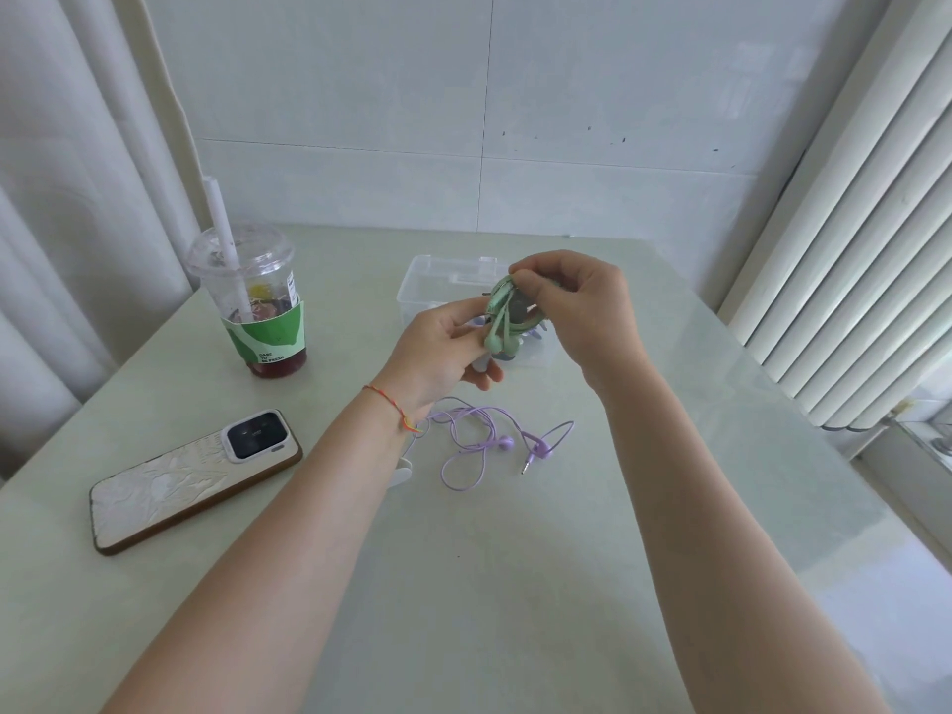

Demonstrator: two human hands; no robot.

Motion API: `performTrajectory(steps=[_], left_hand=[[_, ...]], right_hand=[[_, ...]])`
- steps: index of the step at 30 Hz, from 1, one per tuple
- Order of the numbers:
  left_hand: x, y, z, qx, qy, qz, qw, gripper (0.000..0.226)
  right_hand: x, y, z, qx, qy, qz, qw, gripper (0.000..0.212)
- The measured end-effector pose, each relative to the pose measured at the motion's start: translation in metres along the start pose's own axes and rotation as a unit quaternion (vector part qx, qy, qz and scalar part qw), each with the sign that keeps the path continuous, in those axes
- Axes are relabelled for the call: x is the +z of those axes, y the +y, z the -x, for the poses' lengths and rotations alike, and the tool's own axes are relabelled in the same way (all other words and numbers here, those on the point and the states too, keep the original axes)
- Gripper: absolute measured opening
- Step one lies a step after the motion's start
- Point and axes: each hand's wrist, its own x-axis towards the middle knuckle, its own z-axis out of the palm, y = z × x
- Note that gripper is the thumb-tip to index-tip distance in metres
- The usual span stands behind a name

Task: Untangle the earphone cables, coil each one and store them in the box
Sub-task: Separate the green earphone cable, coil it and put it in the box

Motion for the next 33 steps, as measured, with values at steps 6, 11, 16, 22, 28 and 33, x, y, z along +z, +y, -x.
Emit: performTrajectory(steps=[6,11,16,22,28,33], left_hand=[[-0.003,0.001,0.001,0.018,-0.041,-0.064,0.997,0.024],[-0.005,0.0,0.0,0.006,-0.058,-0.058,0.997,0.022],[-0.004,0.001,0.001,0.008,-0.088,-0.046,0.995,0.02],[-0.003,0.004,0.003,-0.056,-0.121,0.011,0.991,0.023],[-0.003,0.008,0.002,-0.086,-0.125,0.032,0.988,0.039],[-0.003,0.005,0.005,-0.068,-0.114,0.008,0.991,0.019]], right_hand=[[-0.013,0.0,0.0,0.09,-0.094,-0.115,0.985,0.005],[-0.012,0.0,0.0,0.068,-0.101,-0.075,0.99,0.01],[-0.013,0.001,-0.001,0.044,-0.103,-0.029,0.993,0.009],[-0.01,0.005,-0.003,0.032,-0.083,0.014,0.996,0.005],[-0.008,0.008,-0.002,0.024,-0.077,0.045,0.996,0.004],[-0.008,0.007,-0.001,0.027,-0.078,0.037,0.996,0.004]])
